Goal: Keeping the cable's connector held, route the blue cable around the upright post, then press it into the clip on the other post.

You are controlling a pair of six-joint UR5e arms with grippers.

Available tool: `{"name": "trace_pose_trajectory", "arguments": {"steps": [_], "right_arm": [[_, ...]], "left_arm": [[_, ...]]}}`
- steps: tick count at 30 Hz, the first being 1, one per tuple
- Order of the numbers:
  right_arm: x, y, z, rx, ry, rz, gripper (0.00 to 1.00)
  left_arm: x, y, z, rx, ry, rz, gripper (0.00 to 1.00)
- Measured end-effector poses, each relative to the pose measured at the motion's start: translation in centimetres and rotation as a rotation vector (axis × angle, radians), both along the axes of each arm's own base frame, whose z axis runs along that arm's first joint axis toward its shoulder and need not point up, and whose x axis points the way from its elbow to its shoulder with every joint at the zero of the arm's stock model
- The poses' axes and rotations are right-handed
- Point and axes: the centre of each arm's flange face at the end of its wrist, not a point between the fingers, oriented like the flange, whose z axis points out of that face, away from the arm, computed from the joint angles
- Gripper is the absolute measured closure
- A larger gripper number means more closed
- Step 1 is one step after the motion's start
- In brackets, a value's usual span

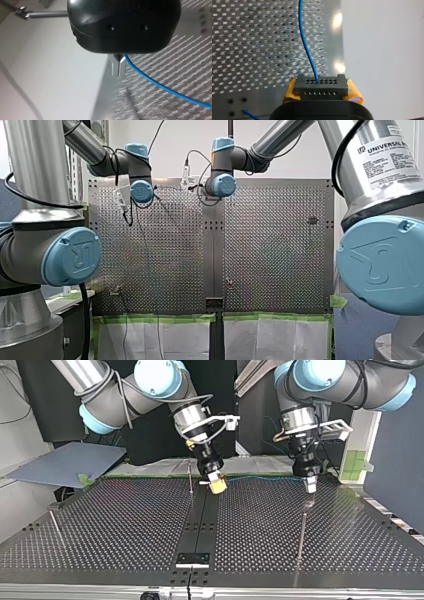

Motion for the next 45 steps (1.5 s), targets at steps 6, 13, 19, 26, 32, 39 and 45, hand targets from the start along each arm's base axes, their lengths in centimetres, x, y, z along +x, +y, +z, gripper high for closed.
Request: {"name": "trace_pose_trajectory", "arguments": {"steps": [6,13,19,26,32,39,45], "right_arm": [[0.3,-1.1,2.7,-0.026,-0.041,0.006,1.00],[0.6,-2.3,5.5,-0.054,-0.090,0.031,1.00],[1.3,-3.6,6.2,-0.056,-0.113,0.053,1.00],[3.4,-5.1,5.1,-0.039,-0.110,0.091,1.00],[4.7,-6.2,4.7,-0.036,-0.118,0.110,1.00],[6.1,-7.8,3.6,-0.034,-0.119,0.112,1.00],[6.9,-8.9,2.0,-0.024,-0.109,0.109,1.00]], "left_arm": [[-0.7,1.0,4.4,-0.017,-0.059,-0.004,1.00],[0.2,1.1,7.9,-0.039,-0.120,-0.045,1.00],[2.4,1.1,9.2,-0.036,-0.136,-0.057,1.00],[3.6,1.9,11.3,-0.042,-0.176,-0.037,1.00],[5.4,2.7,11.3,-0.033,-0.174,-0.034,1.00],[8.9,3.8,11.6,-0.019,-0.175,-0.034,1.00],[11.4,6.1,11.7,-0.006,-0.180,-0.030,1.00]]}}
